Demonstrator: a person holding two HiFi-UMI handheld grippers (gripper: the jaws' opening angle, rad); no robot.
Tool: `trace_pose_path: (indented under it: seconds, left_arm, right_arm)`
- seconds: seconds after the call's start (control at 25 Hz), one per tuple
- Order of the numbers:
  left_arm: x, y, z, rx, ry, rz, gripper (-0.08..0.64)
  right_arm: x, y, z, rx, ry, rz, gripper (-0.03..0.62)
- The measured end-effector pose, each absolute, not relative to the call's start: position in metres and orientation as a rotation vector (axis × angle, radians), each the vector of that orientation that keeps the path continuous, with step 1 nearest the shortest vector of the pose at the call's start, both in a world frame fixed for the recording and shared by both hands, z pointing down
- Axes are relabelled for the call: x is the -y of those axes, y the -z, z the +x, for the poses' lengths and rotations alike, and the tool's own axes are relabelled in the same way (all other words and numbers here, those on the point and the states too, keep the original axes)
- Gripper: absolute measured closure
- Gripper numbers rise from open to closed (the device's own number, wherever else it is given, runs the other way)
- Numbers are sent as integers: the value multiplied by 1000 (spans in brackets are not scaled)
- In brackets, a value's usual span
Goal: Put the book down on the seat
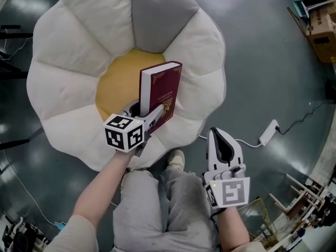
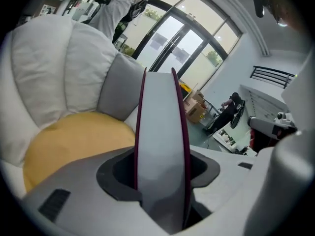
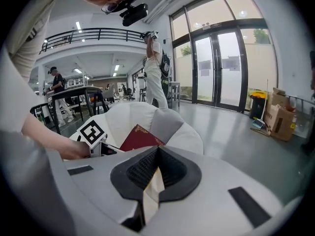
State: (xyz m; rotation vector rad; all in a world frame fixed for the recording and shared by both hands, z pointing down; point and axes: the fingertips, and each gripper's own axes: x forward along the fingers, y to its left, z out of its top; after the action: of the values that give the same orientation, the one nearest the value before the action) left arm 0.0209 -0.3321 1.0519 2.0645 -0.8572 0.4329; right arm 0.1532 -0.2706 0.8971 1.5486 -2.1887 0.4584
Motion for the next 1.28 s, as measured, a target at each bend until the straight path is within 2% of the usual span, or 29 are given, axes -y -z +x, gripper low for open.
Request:
trace_pose_path:
  seconds: [0.32, 0.4, 0.56, 0.72, 1.28]
  left_arm:
    - [338, -1088, -16, 1085, -534, 1999, 304]
    - [341, -1091, -26, 1156, -589, 1999, 285]
    - [351, -1089, -61, 1358, -687, 1984, 201]
    - [353, -1078, -74, 1381, -696, 1968, 196]
    - [347, -886, -86, 1536, -592, 2021, 218]
  right_arm:
    - [261, -910, 164, 2143, -485, 1571, 592]
    - [256, -911, 164, 2139, -494, 1556, 592]
    - [250, -902, 158, 2162, -409, 1528, 592]
    - [251, -893, 156, 2167, -403, 1535, 592]
    - [271, -777, 142, 2252, -439, 1499, 592]
